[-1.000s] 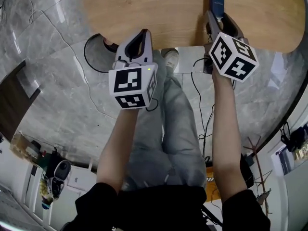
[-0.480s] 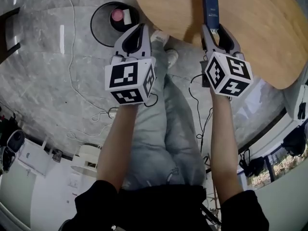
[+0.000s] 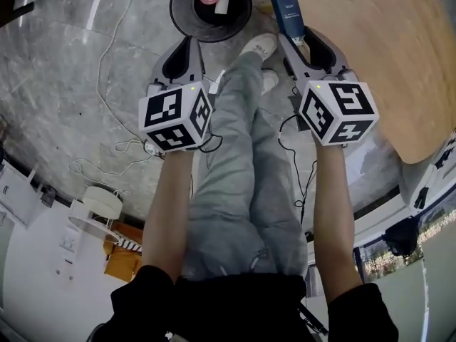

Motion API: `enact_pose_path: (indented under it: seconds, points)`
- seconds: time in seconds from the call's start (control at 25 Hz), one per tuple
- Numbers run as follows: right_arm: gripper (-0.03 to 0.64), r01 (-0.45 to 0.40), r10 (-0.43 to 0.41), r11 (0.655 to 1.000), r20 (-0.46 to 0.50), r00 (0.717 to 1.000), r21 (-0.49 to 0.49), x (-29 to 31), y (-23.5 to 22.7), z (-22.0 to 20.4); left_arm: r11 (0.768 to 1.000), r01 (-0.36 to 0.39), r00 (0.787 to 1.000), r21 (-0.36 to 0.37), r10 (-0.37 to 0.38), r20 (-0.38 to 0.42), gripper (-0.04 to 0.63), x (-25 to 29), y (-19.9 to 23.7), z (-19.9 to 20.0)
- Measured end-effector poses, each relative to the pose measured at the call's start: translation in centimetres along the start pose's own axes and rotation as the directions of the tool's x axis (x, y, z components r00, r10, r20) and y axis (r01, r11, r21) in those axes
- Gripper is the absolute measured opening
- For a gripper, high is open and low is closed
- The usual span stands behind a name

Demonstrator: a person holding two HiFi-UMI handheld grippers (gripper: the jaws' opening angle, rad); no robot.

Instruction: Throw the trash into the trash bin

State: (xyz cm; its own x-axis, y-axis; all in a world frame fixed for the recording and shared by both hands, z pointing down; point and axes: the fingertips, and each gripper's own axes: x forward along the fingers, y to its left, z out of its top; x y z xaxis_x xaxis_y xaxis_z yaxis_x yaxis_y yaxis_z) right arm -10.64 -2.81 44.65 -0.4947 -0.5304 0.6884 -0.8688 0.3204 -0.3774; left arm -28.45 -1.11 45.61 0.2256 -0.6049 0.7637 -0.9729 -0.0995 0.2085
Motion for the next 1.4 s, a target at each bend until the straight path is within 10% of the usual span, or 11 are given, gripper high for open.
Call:
enact_pose_path:
  seconds: [0.68,0.88,1.08,1.4]
  points:
    - [0.213,-0.094,0.066,0.993,-0.307,0.949,-0.075,11.1,5.0,-6.9,0.987,-0.04,0.999,-0.156,0.041,0.008,0.012,1.0,6.9,-4.4]
    - [0.04,-0.066,0.069,0.998,-0.226,0.972,0.023,8.6,3.9,-5.7,0.993,-0.019,1.0,-0.113,0.018,-0.006,0.012,0.5,5.1,-4.0]
    - [0.021,-0.118,0.129,0.981,-0.064,0.99,0.153,3.1,3.5,-2.5,0.996,0.088,0.995,-0.015,-0.087,0.044,0.012,-0.2,0.4,1.0]
    - [0.018,-0.029,-0.022,0.96,0.177,0.984,0.279,-11.1,0.1,6.9,0.943,0.258,0.949,0.211,-0.288,0.125,0.012,-5.0,-14.0,12.1]
